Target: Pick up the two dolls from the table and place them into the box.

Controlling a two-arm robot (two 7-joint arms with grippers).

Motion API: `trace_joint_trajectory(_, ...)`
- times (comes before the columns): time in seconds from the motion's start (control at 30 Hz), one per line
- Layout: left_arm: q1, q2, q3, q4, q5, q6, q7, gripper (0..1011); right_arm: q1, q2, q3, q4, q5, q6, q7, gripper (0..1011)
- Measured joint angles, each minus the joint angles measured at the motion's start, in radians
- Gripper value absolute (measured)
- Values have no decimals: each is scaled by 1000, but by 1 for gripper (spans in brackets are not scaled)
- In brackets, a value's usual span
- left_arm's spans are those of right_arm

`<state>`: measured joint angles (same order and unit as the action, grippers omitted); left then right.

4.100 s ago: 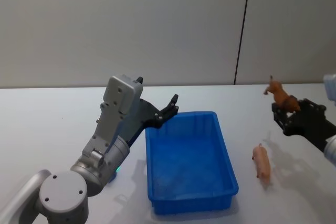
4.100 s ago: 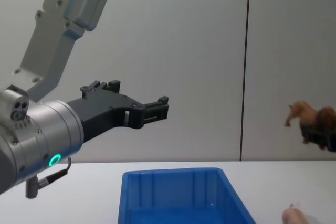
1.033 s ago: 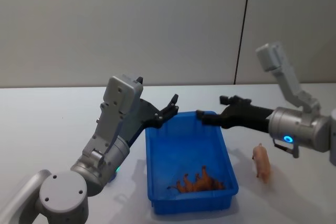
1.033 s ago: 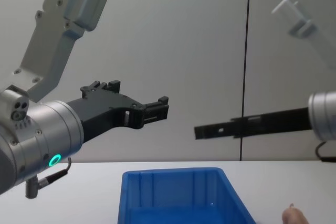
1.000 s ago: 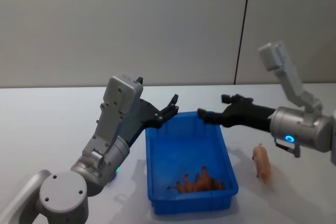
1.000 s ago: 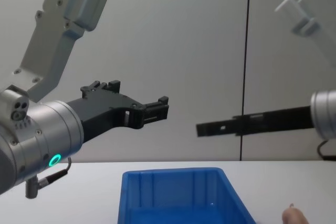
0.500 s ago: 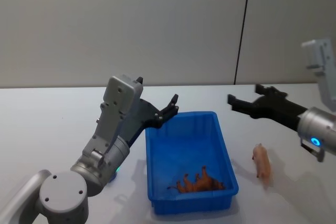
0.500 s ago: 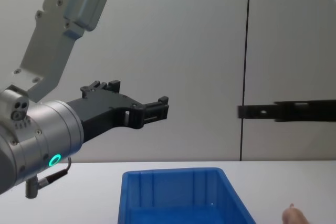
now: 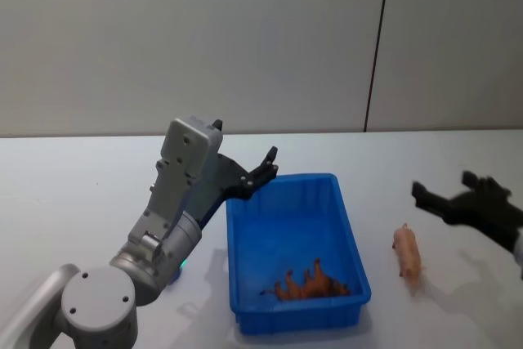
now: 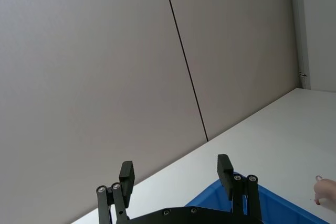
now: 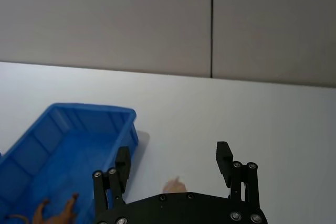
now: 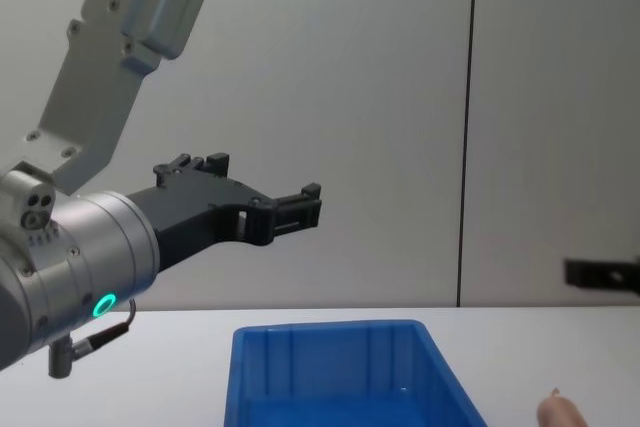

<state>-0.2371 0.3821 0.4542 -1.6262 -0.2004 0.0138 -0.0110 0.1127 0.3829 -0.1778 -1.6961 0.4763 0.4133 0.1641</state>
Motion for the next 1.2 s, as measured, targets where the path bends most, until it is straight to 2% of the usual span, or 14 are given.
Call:
trace_joint_trajectory(0.13, 0, 0, 0, 0, 0, 0, 0, 1001, -81, 37, 17, -61, 29, 6, -47, 1001)
trace_joint_trajectory(0.27, 0, 0, 0, 0, 0, 0, 0, 1001, -138, 65, 29, -103, 51, 13, -69, 1001)
trace_joint_trajectory(0.6, 0, 0, 0, 0, 0, 0, 0, 1001, -221, 108, 42, -168, 77, 29, -82, 1001)
trace_joint_trajectory(0.87, 0, 0, 0, 0, 0, 0, 0, 1001, -233, 112, 37, -183, 76, 59, -77, 1001)
trace_joint_trajectory(1.2, 0, 0, 0, 0, 0, 0, 0, 1001, -193, 79, 14, -168, 49, 164, -100, 1001)
